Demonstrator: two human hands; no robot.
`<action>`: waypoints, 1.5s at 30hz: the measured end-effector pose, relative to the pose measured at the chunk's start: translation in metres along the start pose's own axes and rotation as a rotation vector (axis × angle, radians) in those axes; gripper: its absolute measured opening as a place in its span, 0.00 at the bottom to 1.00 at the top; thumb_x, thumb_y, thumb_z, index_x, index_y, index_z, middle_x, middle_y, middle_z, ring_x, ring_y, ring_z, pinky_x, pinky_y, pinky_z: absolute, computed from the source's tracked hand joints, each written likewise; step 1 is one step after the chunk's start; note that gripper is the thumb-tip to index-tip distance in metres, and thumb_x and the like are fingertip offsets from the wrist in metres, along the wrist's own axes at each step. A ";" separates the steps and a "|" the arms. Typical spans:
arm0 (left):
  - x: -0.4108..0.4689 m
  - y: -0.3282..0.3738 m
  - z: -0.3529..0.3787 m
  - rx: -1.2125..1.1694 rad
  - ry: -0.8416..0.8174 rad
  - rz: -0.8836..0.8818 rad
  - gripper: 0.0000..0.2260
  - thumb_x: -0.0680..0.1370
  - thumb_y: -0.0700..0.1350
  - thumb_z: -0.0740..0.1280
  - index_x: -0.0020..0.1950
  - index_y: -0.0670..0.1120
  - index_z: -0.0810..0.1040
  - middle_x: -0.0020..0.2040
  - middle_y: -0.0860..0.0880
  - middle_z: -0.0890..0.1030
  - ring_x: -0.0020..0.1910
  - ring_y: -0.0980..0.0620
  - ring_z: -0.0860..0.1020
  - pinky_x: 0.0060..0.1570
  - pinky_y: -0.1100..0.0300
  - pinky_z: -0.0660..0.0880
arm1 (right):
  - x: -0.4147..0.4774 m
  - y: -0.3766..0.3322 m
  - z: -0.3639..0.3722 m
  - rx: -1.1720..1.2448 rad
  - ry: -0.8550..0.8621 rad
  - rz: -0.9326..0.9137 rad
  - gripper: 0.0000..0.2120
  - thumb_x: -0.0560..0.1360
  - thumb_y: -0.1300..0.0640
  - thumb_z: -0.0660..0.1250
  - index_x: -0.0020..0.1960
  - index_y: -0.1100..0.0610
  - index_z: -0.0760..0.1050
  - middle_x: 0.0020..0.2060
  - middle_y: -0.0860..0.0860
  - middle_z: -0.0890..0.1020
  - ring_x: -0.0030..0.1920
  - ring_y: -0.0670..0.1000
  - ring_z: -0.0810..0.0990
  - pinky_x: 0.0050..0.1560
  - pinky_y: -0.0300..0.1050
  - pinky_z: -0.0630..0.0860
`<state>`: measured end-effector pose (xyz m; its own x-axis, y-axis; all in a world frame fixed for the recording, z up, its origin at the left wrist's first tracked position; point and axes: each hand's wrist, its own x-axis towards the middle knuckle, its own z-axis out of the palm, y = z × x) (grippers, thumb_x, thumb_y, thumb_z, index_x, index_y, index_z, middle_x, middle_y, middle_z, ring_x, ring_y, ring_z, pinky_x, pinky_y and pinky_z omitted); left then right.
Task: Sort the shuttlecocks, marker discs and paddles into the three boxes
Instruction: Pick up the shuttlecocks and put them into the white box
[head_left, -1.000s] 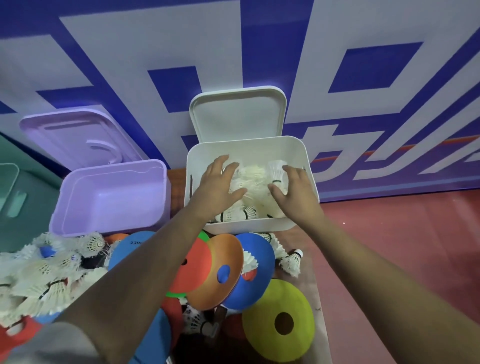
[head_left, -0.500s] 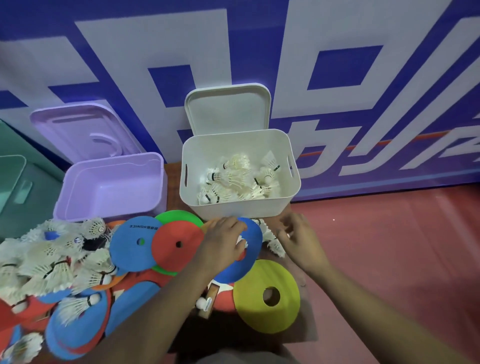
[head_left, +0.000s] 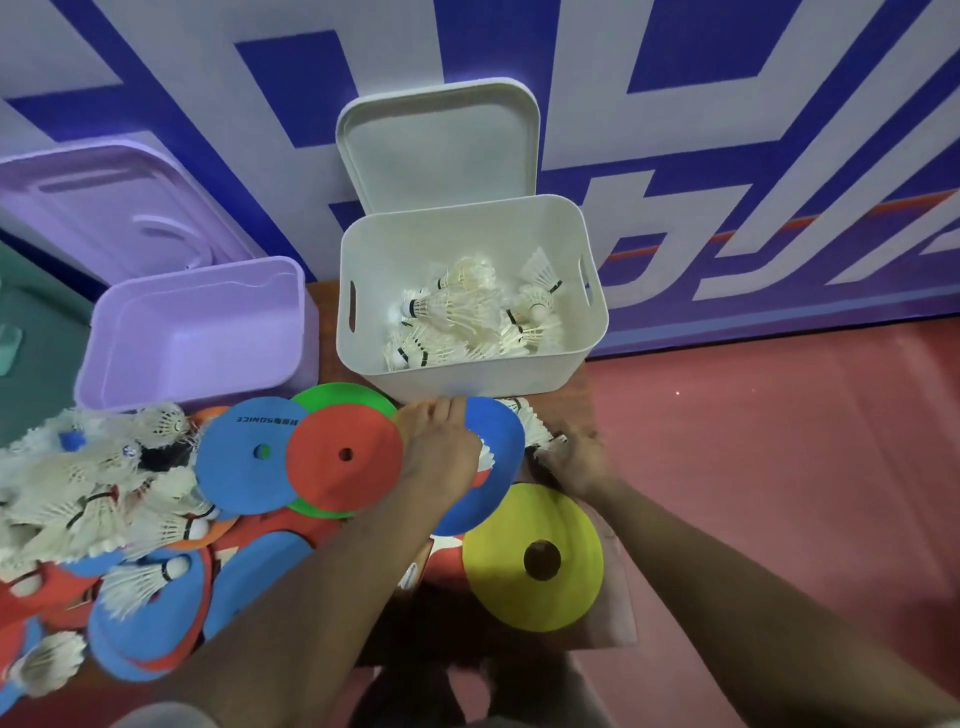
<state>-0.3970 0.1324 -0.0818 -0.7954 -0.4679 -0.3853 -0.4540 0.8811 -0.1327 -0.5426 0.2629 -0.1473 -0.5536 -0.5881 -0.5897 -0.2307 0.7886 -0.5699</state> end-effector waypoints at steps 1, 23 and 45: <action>0.000 0.000 0.002 -0.024 0.011 0.019 0.10 0.74 0.45 0.66 0.53 0.52 0.83 0.72 0.45 0.63 0.70 0.43 0.61 0.69 0.49 0.56 | 0.002 0.003 0.001 0.001 -0.014 -0.007 0.19 0.74 0.51 0.67 0.64 0.54 0.73 0.51 0.54 0.82 0.61 0.58 0.75 0.61 0.45 0.69; -0.020 -0.029 -0.044 -1.473 0.104 -0.031 0.14 0.74 0.37 0.72 0.54 0.51 0.74 0.45 0.44 0.81 0.40 0.55 0.81 0.42 0.62 0.76 | -0.083 -0.071 -0.087 0.672 0.005 -0.329 0.13 0.73 0.59 0.74 0.52 0.62 0.73 0.41 0.56 0.78 0.36 0.48 0.77 0.40 0.49 0.77; -0.024 -0.037 -0.017 -1.848 0.050 -0.093 0.25 0.73 0.30 0.71 0.65 0.48 0.71 0.63 0.46 0.79 0.63 0.51 0.78 0.63 0.49 0.74 | -0.043 -0.047 -0.059 0.254 0.099 -0.231 0.02 0.76 0.55 0.66 0.46 0.54 0.75 0.40 0.58 0.82 0.38 0.49 0.78 0.39 0.45 0.75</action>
<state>-0.3679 0.1097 -0.0523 -0.7394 -0.5361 -0.4072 -0.2716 -0.3159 0.9091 -0.5556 0.2613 -0.0613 -0.5877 -0.7157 -0.3774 -0.1591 0.5596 -0.8134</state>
